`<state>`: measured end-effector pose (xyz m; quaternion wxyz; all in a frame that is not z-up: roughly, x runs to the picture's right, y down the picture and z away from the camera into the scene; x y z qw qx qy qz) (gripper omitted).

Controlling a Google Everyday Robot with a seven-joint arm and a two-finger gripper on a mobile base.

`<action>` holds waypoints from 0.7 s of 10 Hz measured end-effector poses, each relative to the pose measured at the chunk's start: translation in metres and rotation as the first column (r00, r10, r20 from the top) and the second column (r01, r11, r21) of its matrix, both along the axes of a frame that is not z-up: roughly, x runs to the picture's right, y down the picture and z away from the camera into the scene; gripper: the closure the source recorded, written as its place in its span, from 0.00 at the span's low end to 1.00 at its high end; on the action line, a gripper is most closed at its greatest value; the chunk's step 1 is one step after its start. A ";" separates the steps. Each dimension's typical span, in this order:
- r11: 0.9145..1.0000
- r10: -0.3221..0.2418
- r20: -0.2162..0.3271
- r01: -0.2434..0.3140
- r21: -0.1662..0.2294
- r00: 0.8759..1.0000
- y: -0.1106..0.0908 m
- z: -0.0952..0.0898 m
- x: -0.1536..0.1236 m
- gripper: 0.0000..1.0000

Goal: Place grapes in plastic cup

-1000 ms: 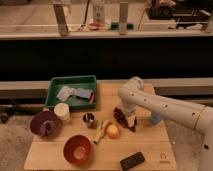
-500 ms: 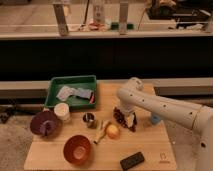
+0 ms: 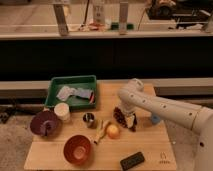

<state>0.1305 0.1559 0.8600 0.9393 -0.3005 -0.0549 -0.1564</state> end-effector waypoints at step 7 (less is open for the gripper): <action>0.994 0.092 -0.023 -0.093 -0.061 0.996 0.016 0.026 -0.005 0.20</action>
